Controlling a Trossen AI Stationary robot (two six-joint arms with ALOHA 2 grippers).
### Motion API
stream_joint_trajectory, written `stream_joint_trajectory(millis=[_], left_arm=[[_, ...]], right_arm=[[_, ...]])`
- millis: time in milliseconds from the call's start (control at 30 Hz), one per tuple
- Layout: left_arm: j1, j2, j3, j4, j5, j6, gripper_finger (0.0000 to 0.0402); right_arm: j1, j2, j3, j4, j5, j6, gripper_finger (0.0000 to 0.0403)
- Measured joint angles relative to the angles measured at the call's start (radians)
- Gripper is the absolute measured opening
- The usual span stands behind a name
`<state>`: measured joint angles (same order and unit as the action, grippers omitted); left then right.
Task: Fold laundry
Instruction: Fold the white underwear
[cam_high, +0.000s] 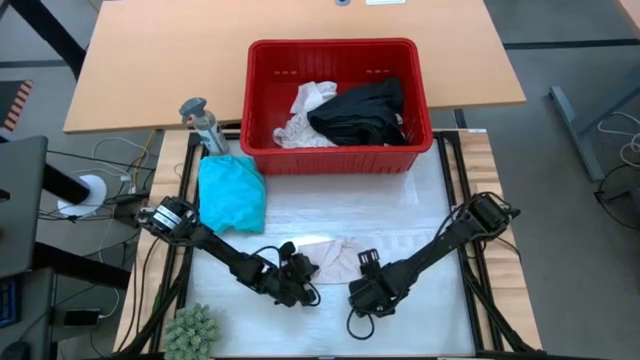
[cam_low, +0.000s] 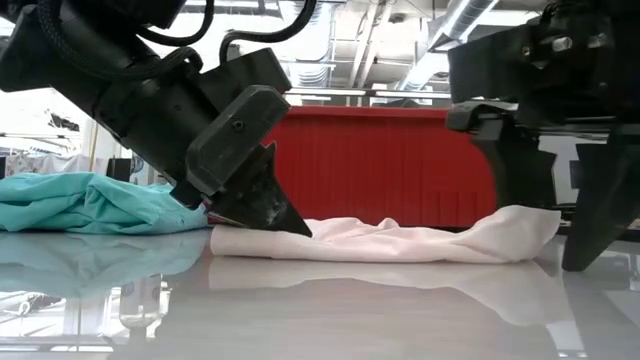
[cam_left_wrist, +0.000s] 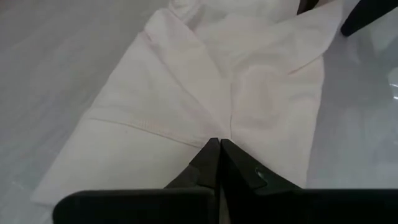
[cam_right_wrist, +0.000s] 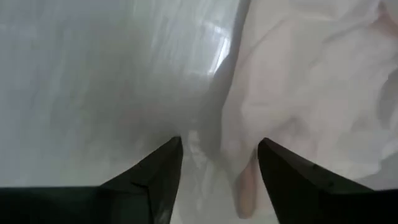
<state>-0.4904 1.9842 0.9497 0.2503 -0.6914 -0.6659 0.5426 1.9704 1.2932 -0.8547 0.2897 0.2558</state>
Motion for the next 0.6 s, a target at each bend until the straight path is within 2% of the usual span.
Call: stream_joint_trajectory(millis=[100,300,500,600], left_arm=[[0.002,0.0,0.0,0.0,-0.001,0.002,0.0],[0.011,0.0,0.0,0.002,-0.001,0.019,0.0],[0.012,0.0,0.0,0.002,-0.002,0.019,0.0],[0.013,0.0,0.0,0.002,-0.002,0.025,0.0]], right_arm=[[0.0,-0.013,0.003,-0.007,0.002,0.007,0.0164],[-0.022,-0.034,0.001,-0.02,0.047,0.011,0.0023],[-0.032,-0.034,0.006,-0.03,0.042,0.025,0.003],[-0.036,-0.034,0.032,-0.035,0.061,0.01,0.0019]])
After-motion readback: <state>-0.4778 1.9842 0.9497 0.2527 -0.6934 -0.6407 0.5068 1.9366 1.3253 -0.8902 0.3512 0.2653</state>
